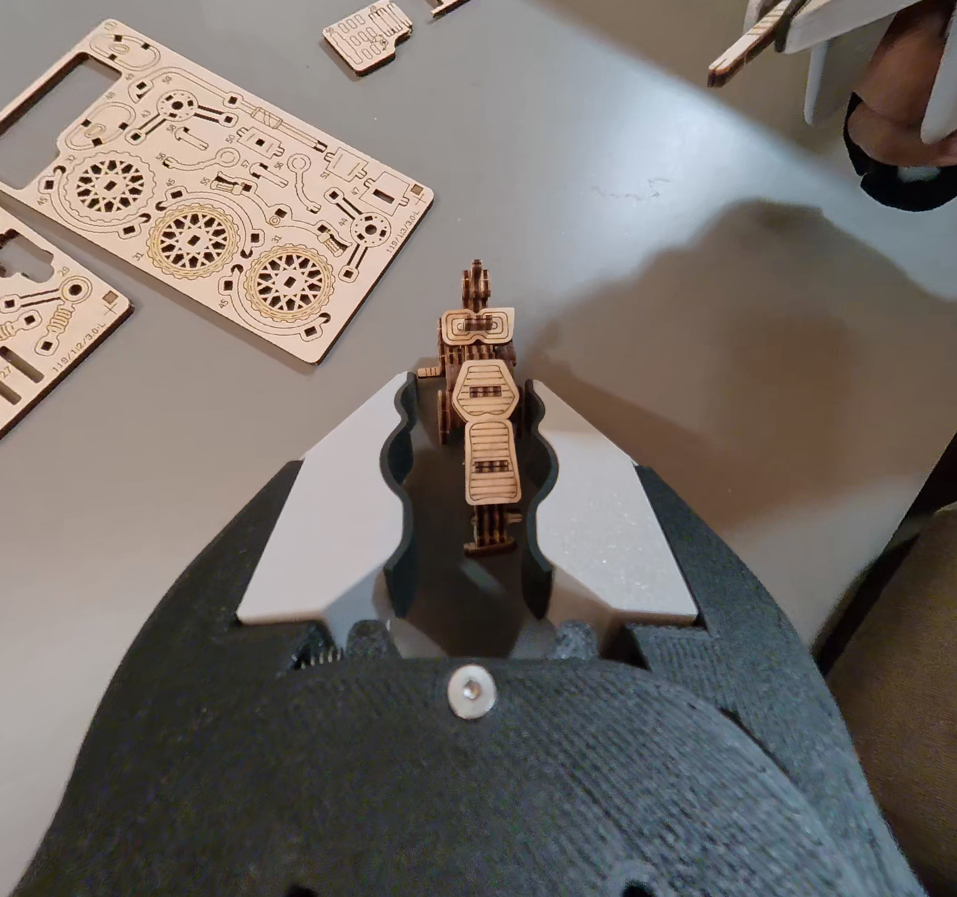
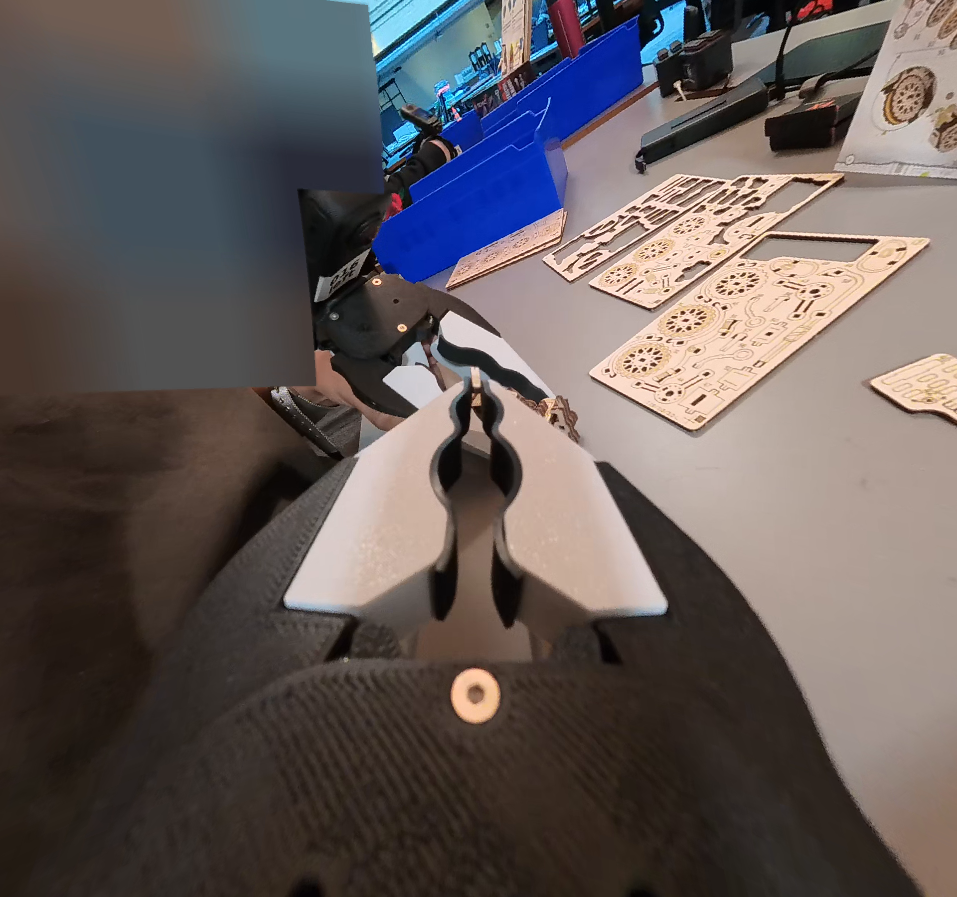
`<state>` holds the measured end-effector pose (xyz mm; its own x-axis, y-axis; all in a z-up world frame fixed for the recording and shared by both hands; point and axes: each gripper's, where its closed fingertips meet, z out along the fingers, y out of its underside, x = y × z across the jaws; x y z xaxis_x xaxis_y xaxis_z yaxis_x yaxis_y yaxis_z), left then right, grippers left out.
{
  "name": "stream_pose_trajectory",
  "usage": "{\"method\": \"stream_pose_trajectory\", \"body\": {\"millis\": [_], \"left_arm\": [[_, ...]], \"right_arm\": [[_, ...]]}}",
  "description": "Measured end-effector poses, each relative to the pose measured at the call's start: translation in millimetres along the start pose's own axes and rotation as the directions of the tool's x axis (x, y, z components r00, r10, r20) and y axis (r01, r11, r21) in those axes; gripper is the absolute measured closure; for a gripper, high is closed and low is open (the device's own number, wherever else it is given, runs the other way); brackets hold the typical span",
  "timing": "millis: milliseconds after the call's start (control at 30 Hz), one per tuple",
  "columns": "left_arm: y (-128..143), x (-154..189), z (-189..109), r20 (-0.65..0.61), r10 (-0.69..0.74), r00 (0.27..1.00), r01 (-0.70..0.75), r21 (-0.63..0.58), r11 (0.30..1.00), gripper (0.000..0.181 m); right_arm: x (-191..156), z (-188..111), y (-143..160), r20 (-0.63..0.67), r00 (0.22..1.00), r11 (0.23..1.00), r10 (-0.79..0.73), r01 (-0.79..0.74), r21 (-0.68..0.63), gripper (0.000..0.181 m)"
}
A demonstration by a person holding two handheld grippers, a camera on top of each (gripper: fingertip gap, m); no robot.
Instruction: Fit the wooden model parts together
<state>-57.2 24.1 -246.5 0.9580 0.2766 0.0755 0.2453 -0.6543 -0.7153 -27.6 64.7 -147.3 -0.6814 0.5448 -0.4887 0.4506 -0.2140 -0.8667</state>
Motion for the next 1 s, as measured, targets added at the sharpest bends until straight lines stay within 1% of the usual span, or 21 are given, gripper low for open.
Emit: {"method": "stream_pose_trajectory", "body": {"millis": [167, 300, 400, 467, 533, 600, 633, 700, 733, 767, 800, 833, 1000], "left_arm": [[0.0, 0.9, 0.5, 0.014, 0.027, 1.000, -0.027, 0.004, 1.000, 0.142], [-0.1, 2.6, 0.3, 0.014, 0.041, 0.999, -0.041, 0.006, 0.999, 0.145], [-0.3, 1.1, -0.1, 0.019, 0.027, 0.999, -0.027, 0.007, 1.000, 0.146], [-1.4, -3.2, -1.2, 0.029, -0.007, 1.000, 0.006, 0.018, 1.000, 0.146], [-4.5, -4.3, -3.2, -0.004, -0.088, 0.996, 0.088, 0.045, 0.995, 0.146], [-10.8, 0.3, -5.7, -0.109, -0.234, 0.966, 0.243, 0.084, 0.966, 0.146], [-14.9, 2.9, -7.3, -0.177, -0.317, 0.932, 0.337, 0.098, 0.936, 0.146], [-21.2, 7.3, -10.5, -0.309, -0.454, 0.835, 0.502, 0.093, 0.860, 0.146], [-22.9, 8.1, -11.3, -0.349, -0.493, 0.797, 0.551, 0.085, 0.830, 0.146], [-23.8, 8.1, -12.1, -0.366, -0.508, 0.780, 0.572, 0.085, 0.816, 0.146], [-23.8, 7.3, -12.2, -0.360, -0.505, 0.785, 0.568, 0.090, 0.818, 0.146], [-23.3, 6.3, -11.5, -0.337, -0.489, 0.804, 0.547, 0.100, 0.831, 0.146], [-19.5, 8.3, -5.1, -0.197, -0.343, 0.918, 0.368, 0.103, 0.924, 0.146]], "right_arm": [[0.1, 1.6, 2.5, -0.001, 1.000, 1.000, 0.003, -0.003, -0.012, 0.180], [0.5, 2.4, 4.1, -0.002, 1.000, 1.000, 0.009, -0.009, -0.019, 0.180], [2.1, 2.8, 6.0, -0.015, 1.000, 0.999, 0.008, -0.009, -0.031, 0.180], [5.1, 3.7, 8.9, -0.042, 0.999, 0.999, -0.007, 0.005, -0.050, 0.181], [8.5, 5.6, 12.8, -0.080, 0.996, 0.997, -0.031, 0.025, -0.078, 0.180], [11.7, 8.9, 17.9, -0.122, 0.991, 0.993, -0.060, 0.046, -0.112, 0.180], [13.3, 10.9, 21.4, -0.143, 0.987, 0.989, -0.076, 0.056, -0.135, 0.180], [16.4, 14.9, 29.7, -0.181, 0.977, 0.979, -0.113, 0.079, -0.188, 0.180], [17.8, 16.5, 33.2, -0.198, 0.971, 0.973, -0.135, 0.092, -0.213, 0.180], [19.1, 17.6, 36.0, -0.213, 0.964, 0.967, -0.157, 0.106, -0.233, 0.180], [19.8, 18.4, 37.4, -0.223, 0.958, 0.961, -0.178, 0.121, -0.247, 0.181], [20.2, 19.1, 37.8, -0.230, 0.954, 0.958, -0.194, 0.133, -0.255, 0.181], [20.6, 20.6, 39.9, -0.231, 0.954, 0.957, -0.191, 0.129, -0.259, 0.180]]}}
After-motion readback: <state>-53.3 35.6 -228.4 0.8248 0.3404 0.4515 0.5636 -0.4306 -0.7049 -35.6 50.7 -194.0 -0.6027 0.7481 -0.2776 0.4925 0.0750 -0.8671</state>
